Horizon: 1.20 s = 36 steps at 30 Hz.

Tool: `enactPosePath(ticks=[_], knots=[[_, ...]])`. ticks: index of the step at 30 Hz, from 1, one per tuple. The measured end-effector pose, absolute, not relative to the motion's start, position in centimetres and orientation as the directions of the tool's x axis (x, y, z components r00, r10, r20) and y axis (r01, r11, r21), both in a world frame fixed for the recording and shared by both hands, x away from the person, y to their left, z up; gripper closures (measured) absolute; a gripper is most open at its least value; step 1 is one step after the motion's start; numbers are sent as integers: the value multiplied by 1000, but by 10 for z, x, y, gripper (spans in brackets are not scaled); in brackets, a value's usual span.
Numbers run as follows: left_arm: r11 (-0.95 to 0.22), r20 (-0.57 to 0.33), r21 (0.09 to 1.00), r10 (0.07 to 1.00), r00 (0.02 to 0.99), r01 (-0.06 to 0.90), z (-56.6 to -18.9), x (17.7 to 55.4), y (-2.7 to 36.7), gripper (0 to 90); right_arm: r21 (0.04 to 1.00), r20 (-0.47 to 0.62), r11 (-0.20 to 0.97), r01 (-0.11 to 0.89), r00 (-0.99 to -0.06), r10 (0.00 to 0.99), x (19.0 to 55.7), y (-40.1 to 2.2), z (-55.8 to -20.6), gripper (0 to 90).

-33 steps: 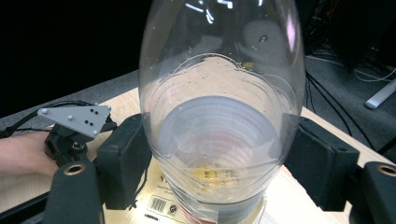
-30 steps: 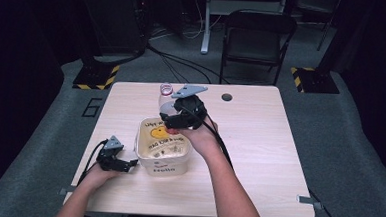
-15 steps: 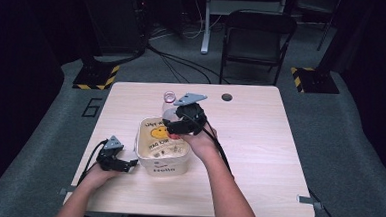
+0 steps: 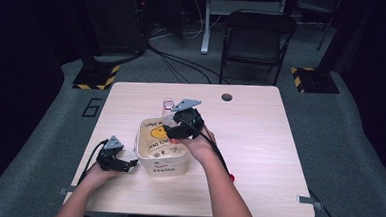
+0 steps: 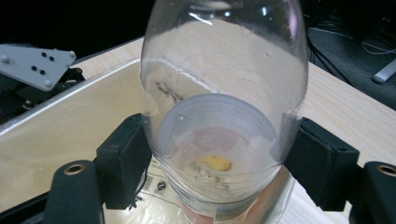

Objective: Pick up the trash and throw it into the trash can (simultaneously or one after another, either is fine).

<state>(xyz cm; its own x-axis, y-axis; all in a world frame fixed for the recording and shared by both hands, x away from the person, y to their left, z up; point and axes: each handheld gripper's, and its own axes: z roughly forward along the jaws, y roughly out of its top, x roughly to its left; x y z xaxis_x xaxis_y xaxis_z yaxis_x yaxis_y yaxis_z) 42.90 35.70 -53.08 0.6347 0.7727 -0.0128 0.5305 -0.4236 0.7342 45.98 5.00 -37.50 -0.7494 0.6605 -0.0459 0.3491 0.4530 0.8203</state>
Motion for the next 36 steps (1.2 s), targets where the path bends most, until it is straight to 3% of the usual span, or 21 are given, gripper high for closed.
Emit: enactPosePath(ticks=[16,36], knots=[[-423,-13,735,773,634,530,-531,429,357,60,777,-43,493,392,-748,662,462,52,-397,253],[-424,-12,734,773,635,530,-531,429,357,60,769,-49,499,400,-742,669,456,56,-400,239]])
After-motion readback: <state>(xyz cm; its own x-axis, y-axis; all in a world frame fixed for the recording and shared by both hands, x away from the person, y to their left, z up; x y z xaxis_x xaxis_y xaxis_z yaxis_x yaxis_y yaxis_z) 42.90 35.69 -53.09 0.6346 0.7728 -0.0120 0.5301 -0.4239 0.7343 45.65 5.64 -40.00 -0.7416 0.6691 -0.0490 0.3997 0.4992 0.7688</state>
